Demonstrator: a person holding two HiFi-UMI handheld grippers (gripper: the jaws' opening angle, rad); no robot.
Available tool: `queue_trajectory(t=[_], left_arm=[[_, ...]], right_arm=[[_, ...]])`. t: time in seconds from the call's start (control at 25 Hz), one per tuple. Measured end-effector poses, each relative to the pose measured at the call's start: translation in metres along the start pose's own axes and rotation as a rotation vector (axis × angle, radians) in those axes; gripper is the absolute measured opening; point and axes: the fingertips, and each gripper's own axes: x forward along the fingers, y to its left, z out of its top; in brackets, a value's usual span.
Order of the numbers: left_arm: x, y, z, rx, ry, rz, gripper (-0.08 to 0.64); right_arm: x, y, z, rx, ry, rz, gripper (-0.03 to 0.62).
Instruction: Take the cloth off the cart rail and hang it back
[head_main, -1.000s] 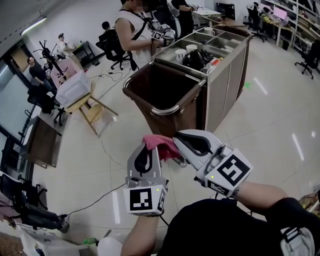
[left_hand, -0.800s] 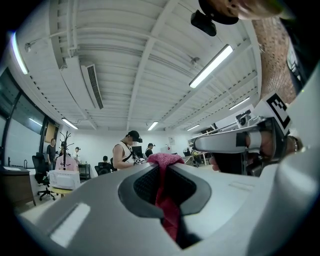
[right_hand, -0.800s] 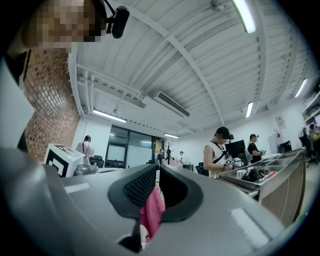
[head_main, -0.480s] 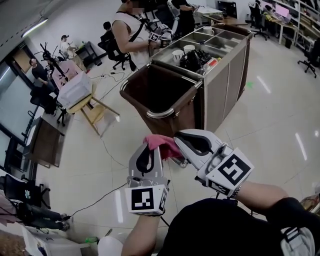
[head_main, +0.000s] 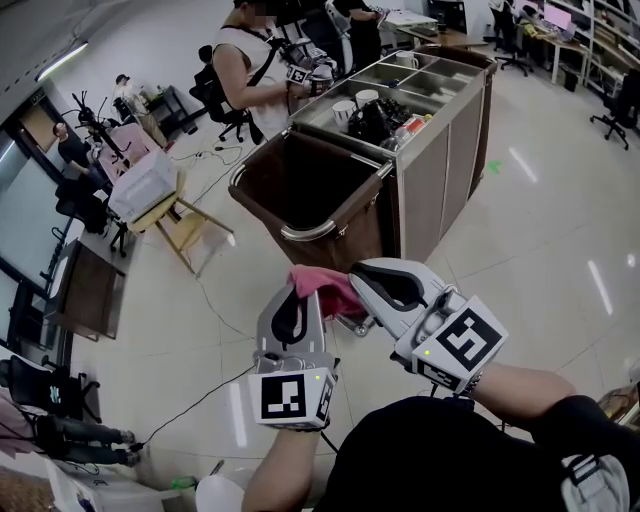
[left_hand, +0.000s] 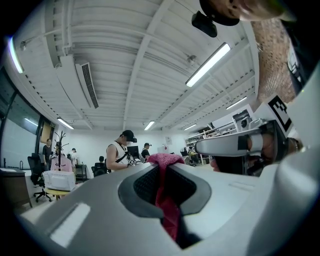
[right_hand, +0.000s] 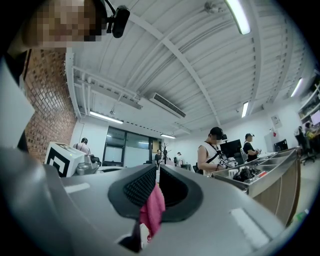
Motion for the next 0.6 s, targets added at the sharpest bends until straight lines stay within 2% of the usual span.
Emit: queue_trajectory(t=[0.08, 0.12, 0.24, 0.44, 0.6], left_arm=[[0.005, -0.003, -0.003, 0.000, 0.001, -0.004, 0.014], [0.007, -0.005, -0.003, -0.001, 0.000, -0.007, 0.014], [0.013, -0.011, -0.003, -0.004, -0.001, -0.018, 0.014], [0.029, -0.023, -0.009, -0.009, -0.003, -0.036, 0.014], [0.046, -0.038, -0.012, -0.016, -0.007, -0.055, 0.014]], right_arm=[[-0.004, -0.003, -0.007, 0.061, 0.057, -0.020, 0.020], [-0.005, -0.005, -0.007, 0.061, 0.057, -0.023, 0.020], [-0.007, -0.015, 0.001, -0.023, -0.014, -0.013, 0.020], [-0.015, -0.030, -0.006, 0.017, 0.031, -0.042, 0.020], [-0.024, -0.051, -0.002, -0.035, -0.004, -0.045, 0.020]])
